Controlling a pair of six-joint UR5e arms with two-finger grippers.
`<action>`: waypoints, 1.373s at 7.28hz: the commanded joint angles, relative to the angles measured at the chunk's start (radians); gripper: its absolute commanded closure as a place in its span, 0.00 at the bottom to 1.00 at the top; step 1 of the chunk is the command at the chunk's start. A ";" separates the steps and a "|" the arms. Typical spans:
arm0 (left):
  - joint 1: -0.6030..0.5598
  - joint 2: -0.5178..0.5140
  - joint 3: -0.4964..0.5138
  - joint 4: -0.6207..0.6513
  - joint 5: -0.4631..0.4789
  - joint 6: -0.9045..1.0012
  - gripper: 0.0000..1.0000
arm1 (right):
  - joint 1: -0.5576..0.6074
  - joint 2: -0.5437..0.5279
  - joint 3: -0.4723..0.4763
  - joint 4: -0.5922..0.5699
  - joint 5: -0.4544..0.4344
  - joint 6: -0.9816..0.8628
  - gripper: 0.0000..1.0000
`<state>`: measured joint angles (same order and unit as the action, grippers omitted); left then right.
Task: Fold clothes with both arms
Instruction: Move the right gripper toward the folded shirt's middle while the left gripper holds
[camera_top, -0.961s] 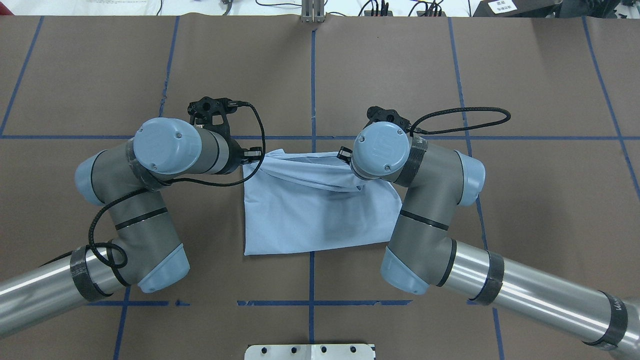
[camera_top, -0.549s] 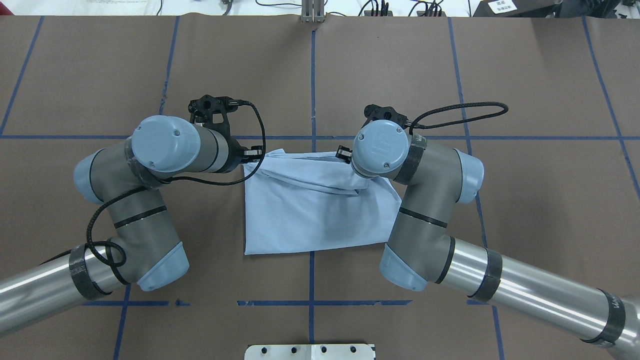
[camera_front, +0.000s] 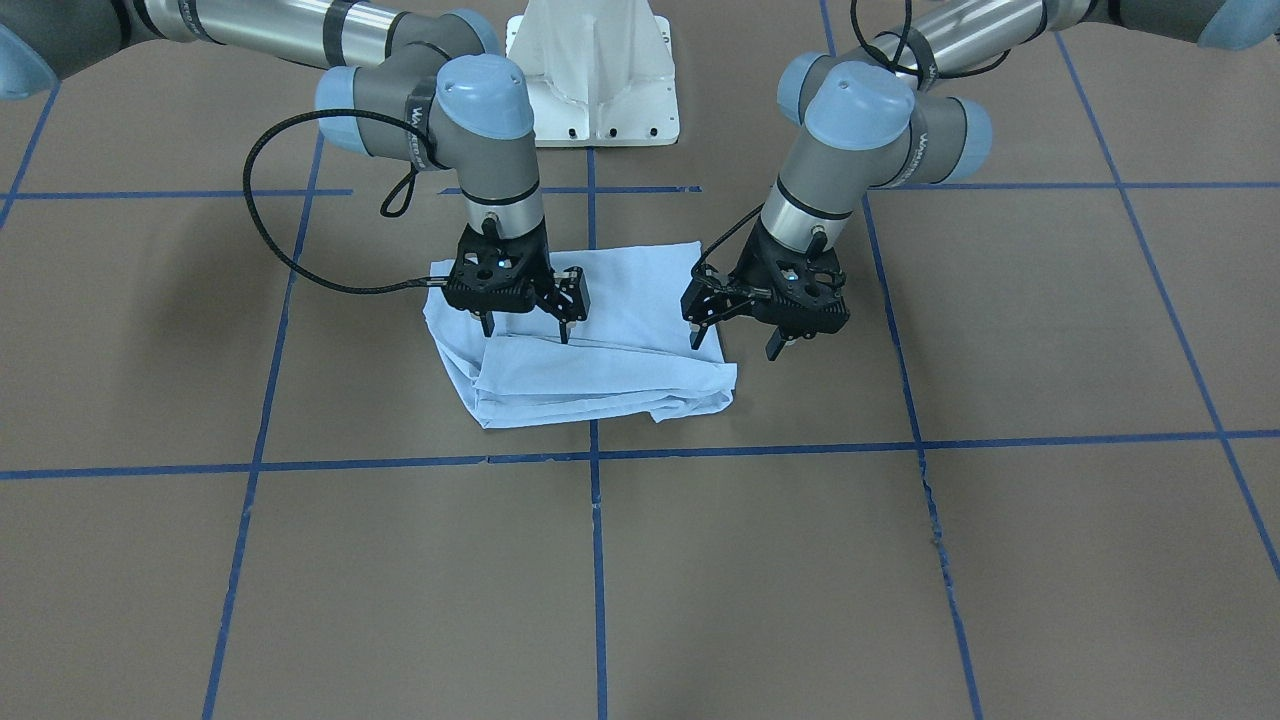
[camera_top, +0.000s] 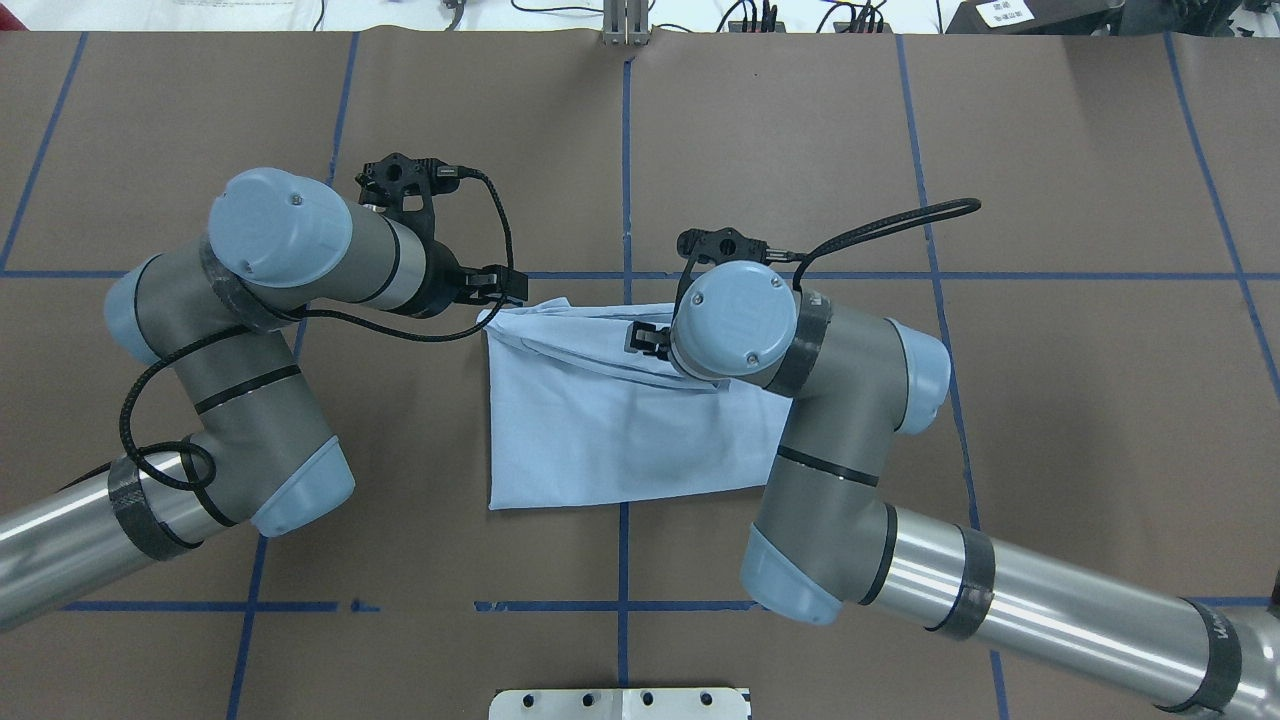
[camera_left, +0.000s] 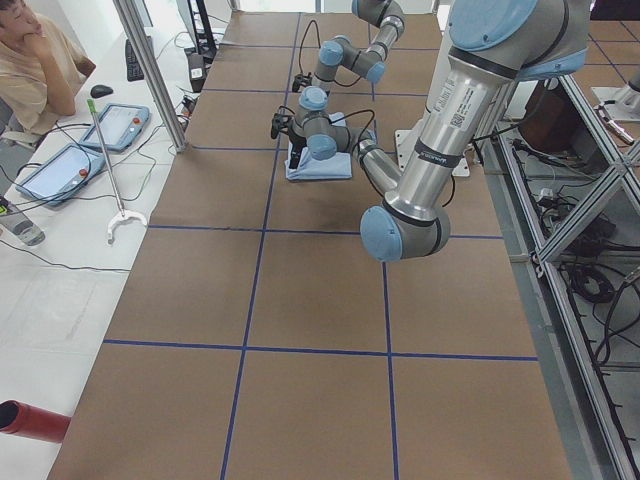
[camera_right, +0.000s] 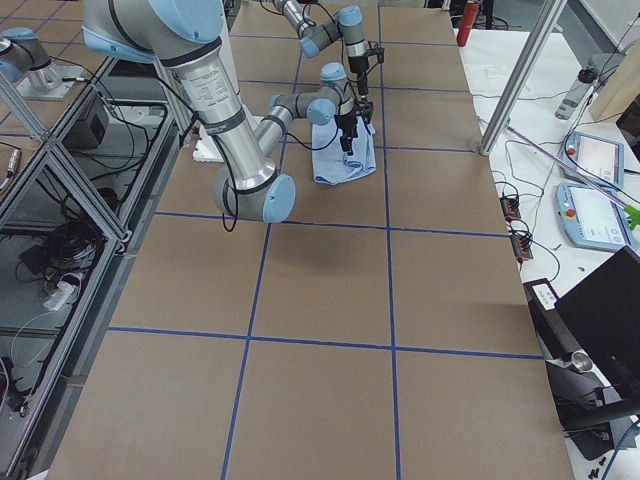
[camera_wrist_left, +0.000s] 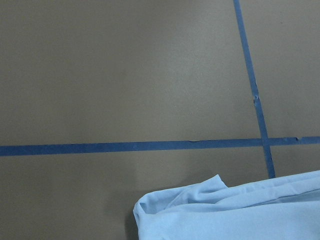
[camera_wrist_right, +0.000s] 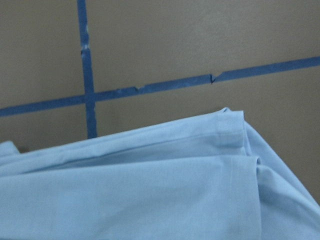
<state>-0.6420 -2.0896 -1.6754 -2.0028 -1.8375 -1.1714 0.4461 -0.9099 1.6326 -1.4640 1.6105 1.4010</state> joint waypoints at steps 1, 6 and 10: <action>-0.002 0.002 -0.001 -0.010 -0.002 -0.001 0.00 | -0.064 -0.010 -0.007 -0.004 -0.073 -0.066 0.00; -0.001 0.003 -0.003 -0.013 -0.002 -0.002 0.00 | -0.075 -0.003 -0.073 -0.004 -0.155 -0.157 0.00; -0.002 0.006 -0.024 -0.011 -0.003 -0.005 0.00 | -0.003 0.009 -0.112 0.002 -0.153 -0.203 0.00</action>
<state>-0.6442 -2.0846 -1.6890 -2.0153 -1.8403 -1.1749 0.4174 -0.9064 1.5404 -1.4643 1.4568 1.2086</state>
